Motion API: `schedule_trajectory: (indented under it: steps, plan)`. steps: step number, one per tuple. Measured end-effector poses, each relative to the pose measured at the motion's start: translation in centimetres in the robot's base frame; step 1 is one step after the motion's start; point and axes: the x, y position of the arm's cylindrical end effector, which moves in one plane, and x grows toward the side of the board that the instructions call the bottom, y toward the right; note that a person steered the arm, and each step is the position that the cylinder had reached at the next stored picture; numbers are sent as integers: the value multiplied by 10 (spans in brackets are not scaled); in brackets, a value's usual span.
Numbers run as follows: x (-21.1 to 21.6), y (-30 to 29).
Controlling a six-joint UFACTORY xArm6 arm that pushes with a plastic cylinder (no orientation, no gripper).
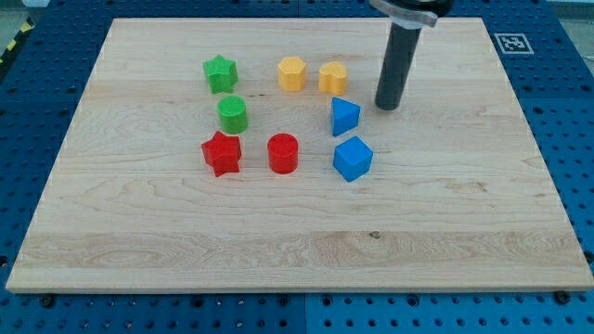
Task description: Move blue triangle towards bottom right
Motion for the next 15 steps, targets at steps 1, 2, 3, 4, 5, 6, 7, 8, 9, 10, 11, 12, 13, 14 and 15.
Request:
schedule_trajectory:
  steps: [1,2,3,4,5,6,7,8,9,10,11,12,13,14,15]
  plan:
    - [-7,-35]
    - [-18,-78]
    - [-14,-117]
    - [6,-113]
    - [19,-85]
    - [20,-46]
    - [20,-36]
    - [25,-36]
    - [32,-18]
    - [32,19]
    - [32,41]
    - [33,41]
    - [41,41]
    - [55,39]
    - [66,39]
